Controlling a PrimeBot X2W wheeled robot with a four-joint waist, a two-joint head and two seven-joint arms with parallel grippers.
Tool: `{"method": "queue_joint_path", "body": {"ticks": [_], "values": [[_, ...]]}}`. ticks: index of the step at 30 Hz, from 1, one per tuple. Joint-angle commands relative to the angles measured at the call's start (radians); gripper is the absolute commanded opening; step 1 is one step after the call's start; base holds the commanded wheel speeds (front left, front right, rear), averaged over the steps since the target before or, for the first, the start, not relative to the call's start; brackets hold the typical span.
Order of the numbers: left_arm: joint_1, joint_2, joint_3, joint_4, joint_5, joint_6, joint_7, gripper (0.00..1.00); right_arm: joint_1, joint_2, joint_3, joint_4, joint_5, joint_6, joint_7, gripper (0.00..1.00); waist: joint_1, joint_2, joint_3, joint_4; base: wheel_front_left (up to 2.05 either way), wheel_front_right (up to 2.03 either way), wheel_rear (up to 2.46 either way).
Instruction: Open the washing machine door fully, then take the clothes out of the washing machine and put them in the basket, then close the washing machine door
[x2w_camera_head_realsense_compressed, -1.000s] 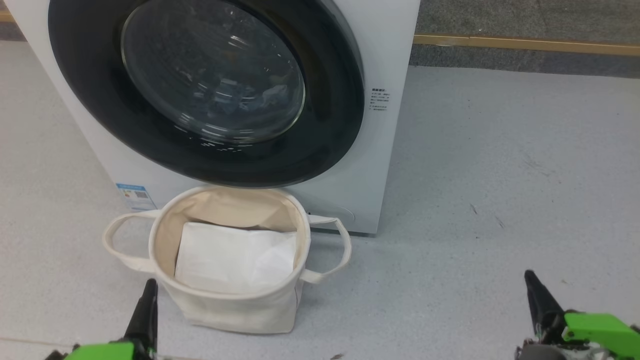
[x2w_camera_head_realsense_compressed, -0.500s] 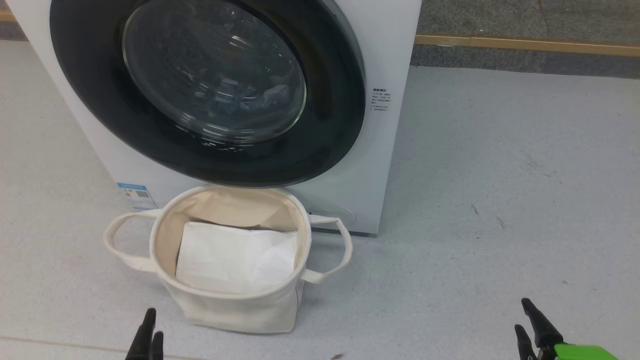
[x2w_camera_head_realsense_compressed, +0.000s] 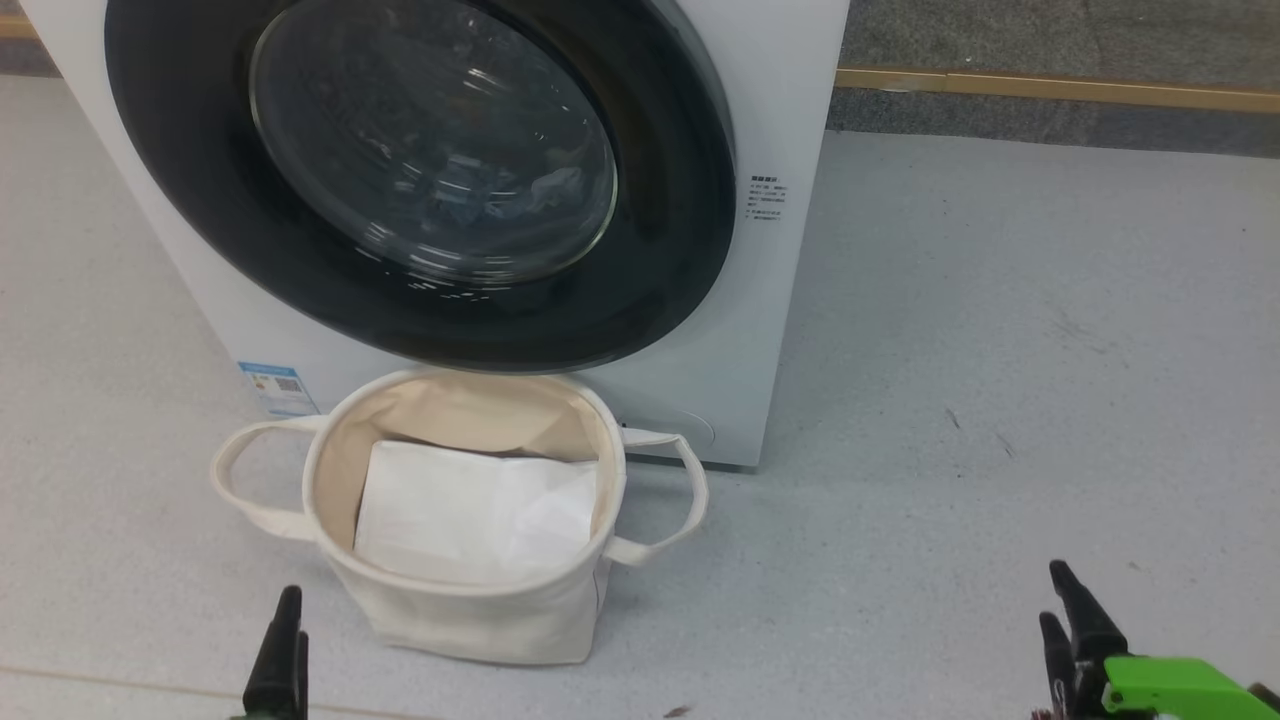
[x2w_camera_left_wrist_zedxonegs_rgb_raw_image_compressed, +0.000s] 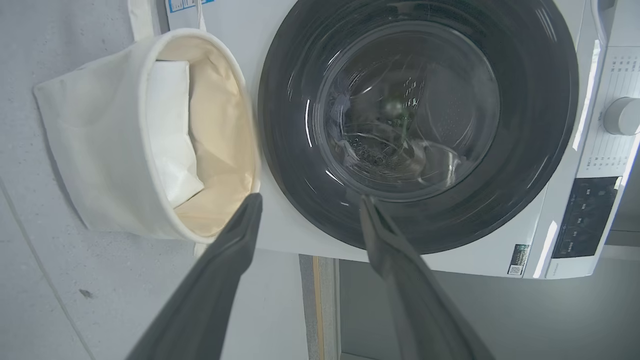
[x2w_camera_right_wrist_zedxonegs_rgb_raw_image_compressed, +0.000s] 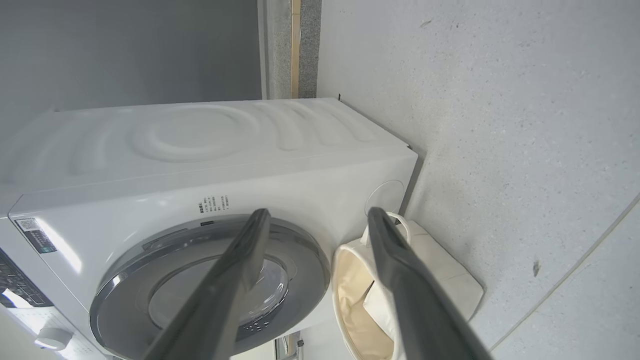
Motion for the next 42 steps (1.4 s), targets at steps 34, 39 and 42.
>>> {"method": "queue_joint_path", "body": {"ticks": [34,39,42], "values": [[-0.157,0.167,-0.156,-0.017,0.574,0.096,-0.105,1.0,-0.153,-0.009,0.149,-0.094,-0.755,0.0,-0.103,1.0,-0.0002,0.0,-0.021,-0.002,0.0,0.0,0.0],[-0.168,0.176,-0.175,-0.013,0.631,0.107,-0.12,1.0,-0.165,-0.009,0.166,-0.098,-0.827,0.0,-0.118,1.0,-0.0002,0.0,-0.025,-0.001,0.0,0.0,0.0],[-0.176,0.18,-0.185,-0.002,0.662,0.114,-0.129,1.0,-0.171,-0.01,0.175,-0.1,-0.865,0.0,-0.127,1.0,-0.0002,0.0,-0.027,0.001,0.0,0.0,0.0]]}}
